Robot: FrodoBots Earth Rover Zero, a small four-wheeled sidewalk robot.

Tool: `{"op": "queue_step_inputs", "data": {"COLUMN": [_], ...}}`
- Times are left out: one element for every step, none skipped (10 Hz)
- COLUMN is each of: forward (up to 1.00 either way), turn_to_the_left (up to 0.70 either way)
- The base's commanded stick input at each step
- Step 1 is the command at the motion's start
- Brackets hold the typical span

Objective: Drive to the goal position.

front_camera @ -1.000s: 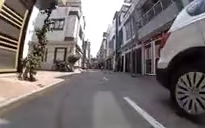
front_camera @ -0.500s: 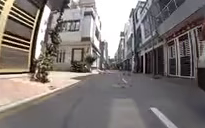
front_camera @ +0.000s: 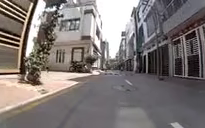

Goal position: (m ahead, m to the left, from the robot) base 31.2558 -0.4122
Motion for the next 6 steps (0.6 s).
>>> {"op": "queue_step_inputs", "data": {"forward": [1.00,1.00,1.00,1.00,1.00,1.00], "turn_to_the_left": [-0.40,-0.40,-0.40,-0.40,-0.40,-0.40]}}
